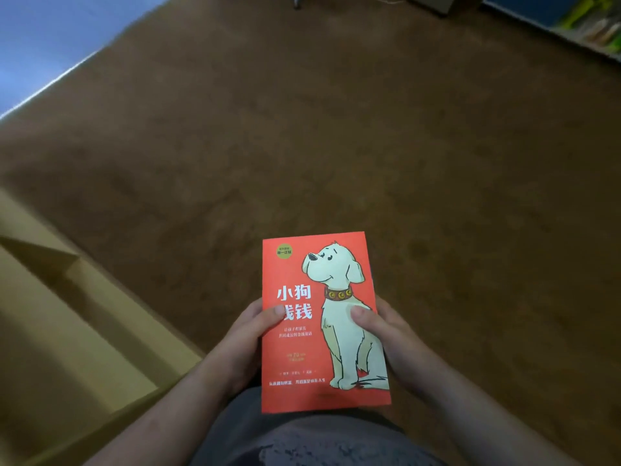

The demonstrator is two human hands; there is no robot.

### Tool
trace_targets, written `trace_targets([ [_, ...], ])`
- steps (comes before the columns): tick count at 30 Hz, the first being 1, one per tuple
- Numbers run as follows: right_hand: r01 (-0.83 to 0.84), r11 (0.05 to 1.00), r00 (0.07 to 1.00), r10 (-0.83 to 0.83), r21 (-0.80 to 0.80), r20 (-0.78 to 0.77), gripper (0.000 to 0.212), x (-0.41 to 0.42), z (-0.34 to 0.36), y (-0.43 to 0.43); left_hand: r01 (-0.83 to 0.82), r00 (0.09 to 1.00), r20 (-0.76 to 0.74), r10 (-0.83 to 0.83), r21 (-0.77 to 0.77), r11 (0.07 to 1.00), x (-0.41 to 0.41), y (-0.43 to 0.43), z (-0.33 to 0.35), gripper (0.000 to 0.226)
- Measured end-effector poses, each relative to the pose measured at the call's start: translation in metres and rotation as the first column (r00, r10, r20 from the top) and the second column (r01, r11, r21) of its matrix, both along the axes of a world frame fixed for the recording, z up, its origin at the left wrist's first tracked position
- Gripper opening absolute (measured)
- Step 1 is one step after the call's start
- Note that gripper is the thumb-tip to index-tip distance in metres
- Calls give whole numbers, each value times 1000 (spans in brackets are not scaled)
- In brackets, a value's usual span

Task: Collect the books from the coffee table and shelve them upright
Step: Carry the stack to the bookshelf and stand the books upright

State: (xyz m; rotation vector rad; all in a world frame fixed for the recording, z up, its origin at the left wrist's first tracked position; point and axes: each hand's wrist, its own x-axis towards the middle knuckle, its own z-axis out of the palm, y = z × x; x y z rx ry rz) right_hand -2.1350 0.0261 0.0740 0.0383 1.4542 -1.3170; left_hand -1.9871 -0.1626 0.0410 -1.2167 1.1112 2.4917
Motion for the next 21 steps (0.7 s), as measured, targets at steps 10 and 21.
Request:
trace_targets([
  [10, -286, 957, 957, 288, -41, 36, 78, -70, -2, -179, -336, 941, 11, 337, -57, 940, -17, -121, 18, 86],
  [21, -667, 742, 744, 668, -71, -5, 75, -124, 5, -377, -647, 762, -22, 648, -86, 758, -36, -223, 37, 72],
])
